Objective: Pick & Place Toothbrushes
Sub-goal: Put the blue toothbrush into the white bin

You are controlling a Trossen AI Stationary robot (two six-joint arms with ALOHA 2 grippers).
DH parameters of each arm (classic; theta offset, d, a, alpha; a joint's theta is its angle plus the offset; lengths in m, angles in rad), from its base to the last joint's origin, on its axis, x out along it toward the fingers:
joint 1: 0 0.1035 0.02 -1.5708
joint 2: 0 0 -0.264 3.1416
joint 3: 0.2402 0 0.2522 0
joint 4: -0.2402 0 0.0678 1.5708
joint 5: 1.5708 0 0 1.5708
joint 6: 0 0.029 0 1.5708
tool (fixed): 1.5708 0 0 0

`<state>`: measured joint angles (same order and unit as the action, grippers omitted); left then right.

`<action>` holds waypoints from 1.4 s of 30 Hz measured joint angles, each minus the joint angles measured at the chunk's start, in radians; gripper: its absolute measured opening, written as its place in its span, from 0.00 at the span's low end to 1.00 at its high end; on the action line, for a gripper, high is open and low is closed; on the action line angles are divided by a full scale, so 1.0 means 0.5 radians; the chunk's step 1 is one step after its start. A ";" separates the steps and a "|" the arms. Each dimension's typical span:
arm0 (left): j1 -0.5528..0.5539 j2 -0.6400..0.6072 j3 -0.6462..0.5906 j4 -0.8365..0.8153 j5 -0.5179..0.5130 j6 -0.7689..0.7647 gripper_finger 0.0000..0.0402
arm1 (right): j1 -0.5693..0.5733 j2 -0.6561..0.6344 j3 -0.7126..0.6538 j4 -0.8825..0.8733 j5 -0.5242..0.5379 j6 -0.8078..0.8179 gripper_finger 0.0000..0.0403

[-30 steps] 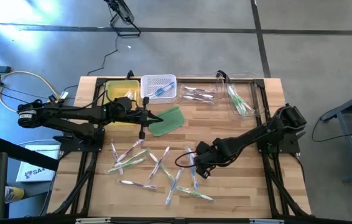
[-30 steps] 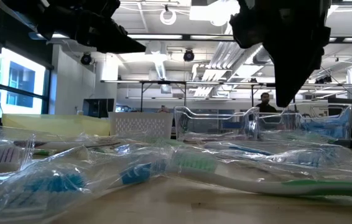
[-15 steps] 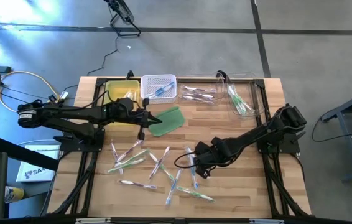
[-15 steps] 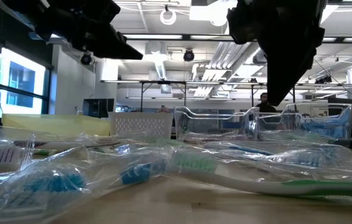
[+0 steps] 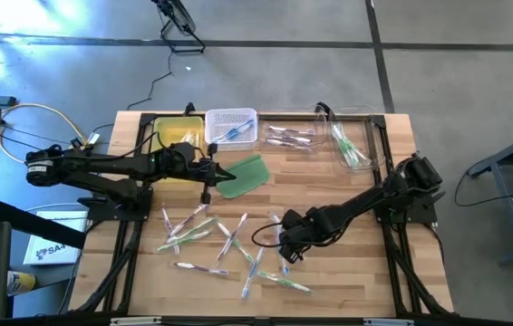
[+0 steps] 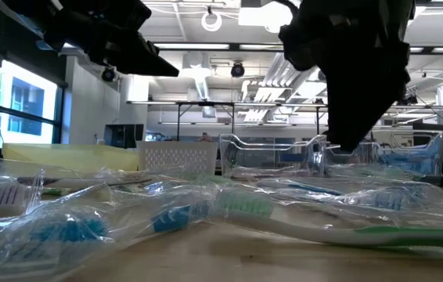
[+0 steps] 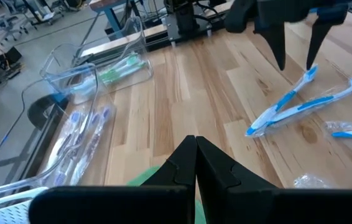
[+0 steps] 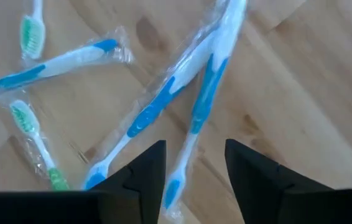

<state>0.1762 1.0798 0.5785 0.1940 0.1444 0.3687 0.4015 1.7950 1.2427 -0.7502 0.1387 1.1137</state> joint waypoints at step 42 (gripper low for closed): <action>0.000 0.001 0.000 -0.045 0.002 -0.001 0.00 | 0.007 0.275 -0.008 -0.072 -0.150 -0.195 0.02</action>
<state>0.1762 1.0804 0.5785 0.1713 0.1452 0.3683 0.4049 1.9326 1.2388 -0.7864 0.0638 1.0160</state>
